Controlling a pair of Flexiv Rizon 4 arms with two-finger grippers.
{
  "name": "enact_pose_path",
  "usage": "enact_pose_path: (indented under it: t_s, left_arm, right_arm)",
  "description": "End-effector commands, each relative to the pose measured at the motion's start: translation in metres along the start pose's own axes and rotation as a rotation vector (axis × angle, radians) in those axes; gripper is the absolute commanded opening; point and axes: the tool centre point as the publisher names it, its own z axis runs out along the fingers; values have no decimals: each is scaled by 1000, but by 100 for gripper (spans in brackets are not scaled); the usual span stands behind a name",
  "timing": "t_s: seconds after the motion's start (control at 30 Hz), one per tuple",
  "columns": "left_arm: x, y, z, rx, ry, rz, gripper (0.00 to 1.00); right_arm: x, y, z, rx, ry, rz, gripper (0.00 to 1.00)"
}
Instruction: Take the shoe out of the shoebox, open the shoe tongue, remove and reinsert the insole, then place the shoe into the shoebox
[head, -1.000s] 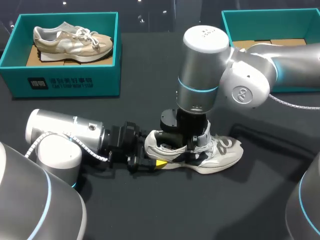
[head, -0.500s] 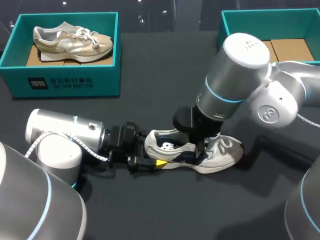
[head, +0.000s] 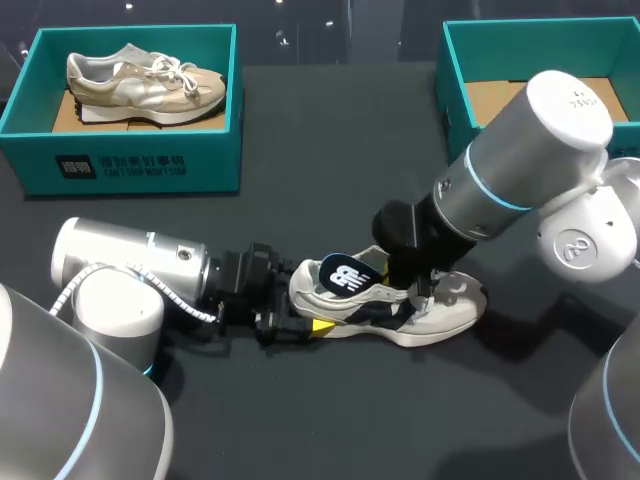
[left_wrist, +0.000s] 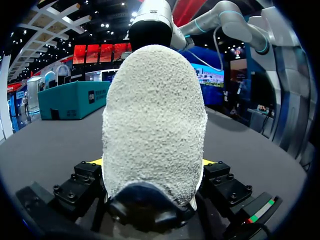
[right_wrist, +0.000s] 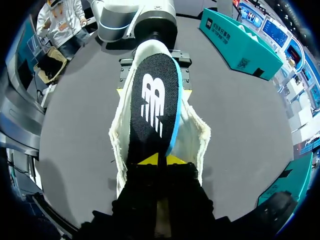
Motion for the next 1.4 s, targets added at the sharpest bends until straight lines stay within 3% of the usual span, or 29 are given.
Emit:
enact_pose_path:
  t_s: [0.03, 0.37, 0.77, 0.97, 1.17, 1.4]
  left_arm:
    - [0, 3, -1, -2, -1, 1, 0]
    - [0, 3, -1, -2, -1, 1, 0]
    - [0, 3, -1, -2, -1, 1, 0]
    - [0, 3, -1, -2, -1, 1, 0]
    - [0, 3, -1, -2, -1, 1, 0]
    - [0, 3, -1, -2, -1, 1, 0]
  right_arm:
    - [1, 0, -12, -65, -14, -28, 0]
    - [-2, 37, -31, -25, -13, -151, 0]
    - [4, 69, -32, 12, 38, -228, 0]
    - [6, 78, -29, 19, 65, -228, 0]
    - [9, 90, -28, 82, 116, -200, 0]
    - [12, 93, -24, 77, 147, -157, 0]
